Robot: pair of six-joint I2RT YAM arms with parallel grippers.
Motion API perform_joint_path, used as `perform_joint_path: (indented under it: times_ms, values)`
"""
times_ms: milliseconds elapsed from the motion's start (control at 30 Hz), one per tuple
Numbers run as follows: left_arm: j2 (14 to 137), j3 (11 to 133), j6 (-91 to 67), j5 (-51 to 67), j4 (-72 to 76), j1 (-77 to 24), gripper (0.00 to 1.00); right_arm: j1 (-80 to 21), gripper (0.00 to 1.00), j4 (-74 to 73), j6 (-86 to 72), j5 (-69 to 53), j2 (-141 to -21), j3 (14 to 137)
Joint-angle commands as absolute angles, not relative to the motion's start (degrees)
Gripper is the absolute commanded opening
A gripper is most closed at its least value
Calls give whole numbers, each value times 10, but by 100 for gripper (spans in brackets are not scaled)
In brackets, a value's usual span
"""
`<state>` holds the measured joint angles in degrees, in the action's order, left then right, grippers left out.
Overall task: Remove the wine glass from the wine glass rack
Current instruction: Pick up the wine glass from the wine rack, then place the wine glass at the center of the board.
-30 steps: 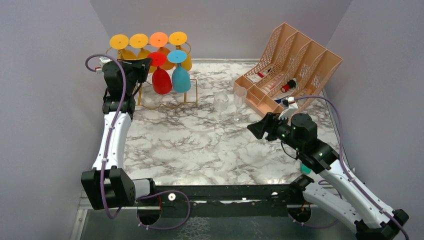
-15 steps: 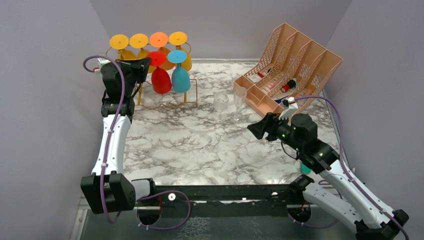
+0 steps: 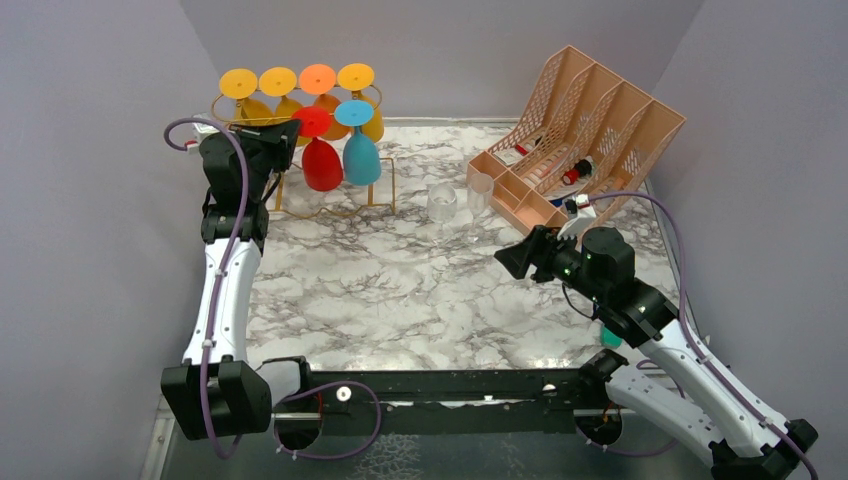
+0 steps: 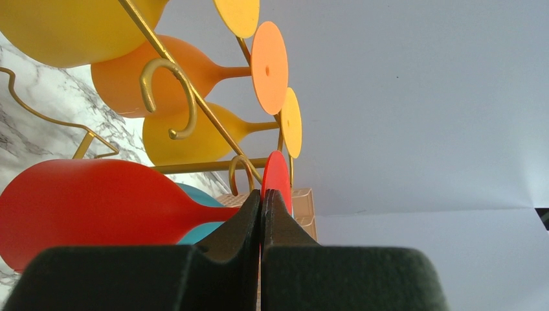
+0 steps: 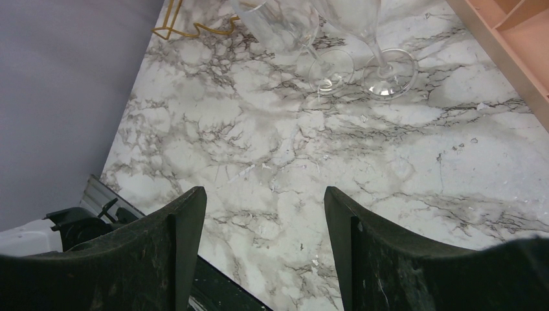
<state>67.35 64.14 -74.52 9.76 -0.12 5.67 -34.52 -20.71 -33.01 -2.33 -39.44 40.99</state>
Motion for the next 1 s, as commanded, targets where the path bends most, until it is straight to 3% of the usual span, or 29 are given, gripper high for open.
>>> perform_joint_path:
  times_ms: [0,433,967]
  values:
    - [632,631,-742,97,-9,61,0,-348,70,-217,-335,-15,-388,425]
    - [536,592,-610,102,-100,62,0,-348,70,-205,-327,-25,-389,430]
    - [443,448,-425,382,-56,28,0,-348,70,-126,-331,-103,-394,404]
